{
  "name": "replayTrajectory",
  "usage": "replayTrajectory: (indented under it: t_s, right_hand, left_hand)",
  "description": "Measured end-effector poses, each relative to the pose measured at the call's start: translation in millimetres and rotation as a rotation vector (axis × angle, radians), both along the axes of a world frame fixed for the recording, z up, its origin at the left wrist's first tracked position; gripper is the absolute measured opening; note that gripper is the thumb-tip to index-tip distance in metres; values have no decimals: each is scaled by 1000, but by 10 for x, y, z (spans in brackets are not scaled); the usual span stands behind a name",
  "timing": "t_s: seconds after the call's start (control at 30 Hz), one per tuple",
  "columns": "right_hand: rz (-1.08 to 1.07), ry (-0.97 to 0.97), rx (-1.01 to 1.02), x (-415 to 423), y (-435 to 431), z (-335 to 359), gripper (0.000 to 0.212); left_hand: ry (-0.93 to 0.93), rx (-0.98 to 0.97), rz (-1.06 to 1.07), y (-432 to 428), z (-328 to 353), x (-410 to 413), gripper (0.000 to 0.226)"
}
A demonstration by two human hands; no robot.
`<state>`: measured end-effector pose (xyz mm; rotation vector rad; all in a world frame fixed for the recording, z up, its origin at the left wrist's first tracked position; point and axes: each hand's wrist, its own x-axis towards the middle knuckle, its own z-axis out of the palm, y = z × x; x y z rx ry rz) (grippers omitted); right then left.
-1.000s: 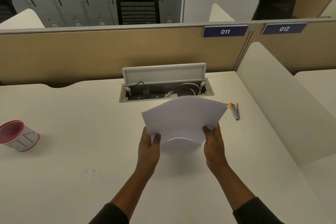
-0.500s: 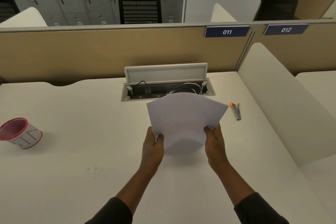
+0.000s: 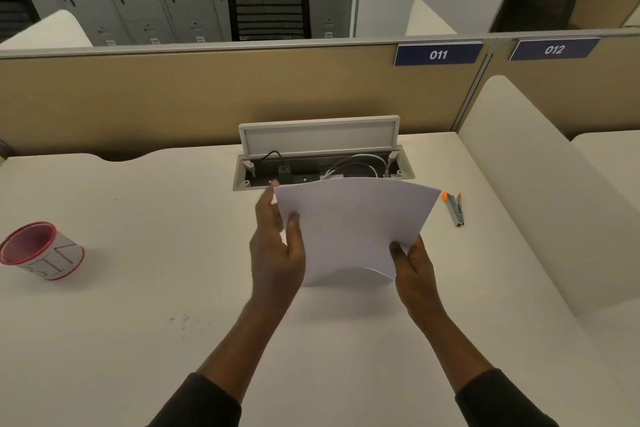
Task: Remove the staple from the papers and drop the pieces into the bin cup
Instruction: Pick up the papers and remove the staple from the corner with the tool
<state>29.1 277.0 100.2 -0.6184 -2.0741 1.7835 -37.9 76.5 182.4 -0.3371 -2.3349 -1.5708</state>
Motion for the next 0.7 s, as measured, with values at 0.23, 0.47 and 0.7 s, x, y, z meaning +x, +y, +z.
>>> replayTrajectory:
  t_s: [0.23,0.47,0.7]
  right_hand:
    - [7,1,26,36,-3,30,43]
    - [-7,72,73,68,-16,160,38]
    - [-49,125,84,83,6,322,28]
  left_hand:
    - [431,-181,-16,-118,366,-182,36]
    - [424,-184,-31,-112,374,-175,38]
    - [416,-155,-14,-94,355,-156,39]
